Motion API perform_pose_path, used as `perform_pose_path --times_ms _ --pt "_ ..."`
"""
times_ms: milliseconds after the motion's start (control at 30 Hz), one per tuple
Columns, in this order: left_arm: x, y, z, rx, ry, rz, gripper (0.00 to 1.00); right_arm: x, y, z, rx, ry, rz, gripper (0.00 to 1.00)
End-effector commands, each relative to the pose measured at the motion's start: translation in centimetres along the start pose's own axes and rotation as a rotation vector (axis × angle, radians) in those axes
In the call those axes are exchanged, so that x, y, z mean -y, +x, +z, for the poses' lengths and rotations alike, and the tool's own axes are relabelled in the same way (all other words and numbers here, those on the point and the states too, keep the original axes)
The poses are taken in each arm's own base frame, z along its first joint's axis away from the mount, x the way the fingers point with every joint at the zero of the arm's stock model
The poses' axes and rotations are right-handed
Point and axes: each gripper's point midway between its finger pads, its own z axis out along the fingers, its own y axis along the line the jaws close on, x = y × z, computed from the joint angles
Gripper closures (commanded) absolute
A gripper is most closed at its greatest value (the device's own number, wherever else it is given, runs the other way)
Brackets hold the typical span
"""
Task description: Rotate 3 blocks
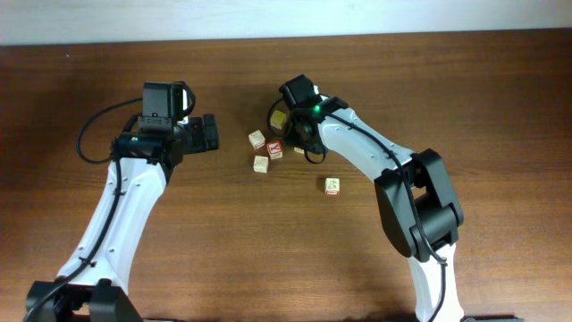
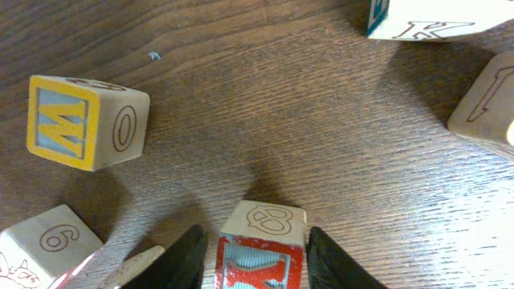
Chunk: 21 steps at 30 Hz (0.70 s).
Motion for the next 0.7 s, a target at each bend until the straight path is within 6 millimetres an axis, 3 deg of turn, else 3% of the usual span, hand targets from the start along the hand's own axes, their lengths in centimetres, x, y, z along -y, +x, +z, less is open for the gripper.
perform_pose_path --times_ms 0,133,267,467,533,667 --pt "0.0 -0.6 -0.2 0.015 -0.005 -0.014 0.01 0.3 0.4 0.7 -0.004 0.027 -0.051 0.61" --pt "0.0 -0.6 -0.2 0.015 -0.005 -0.014 0.01 0.7 0.8 0.6 -0.023 0.04 -0.215 0.66" --pt "0.0 -0.6 -0.2 0.015 -0.005 -0.014 0.01 -0.4 1.1 -0.5 -0.053 -0.026 -0.361 0.66" --pt "0.0 -0.6 -0.2 0.015 -0.005 -0.014 0.01 -0.7 0.5 -5.5 -0.038 -0.038 -0.431 0.75" --pt "0.0 -0.6 -0.2 0.015 -0.005 -0.014 0.01 -0.3 1.7 -7.2 -0.093 -0.053 -0.431 0.76" --pt "0.0 -0.6 -0.2 0.015 -0.005 -0.014 0.01 2.0 5.4 -7.2 -0.253 0.007 -0.347 0.77"
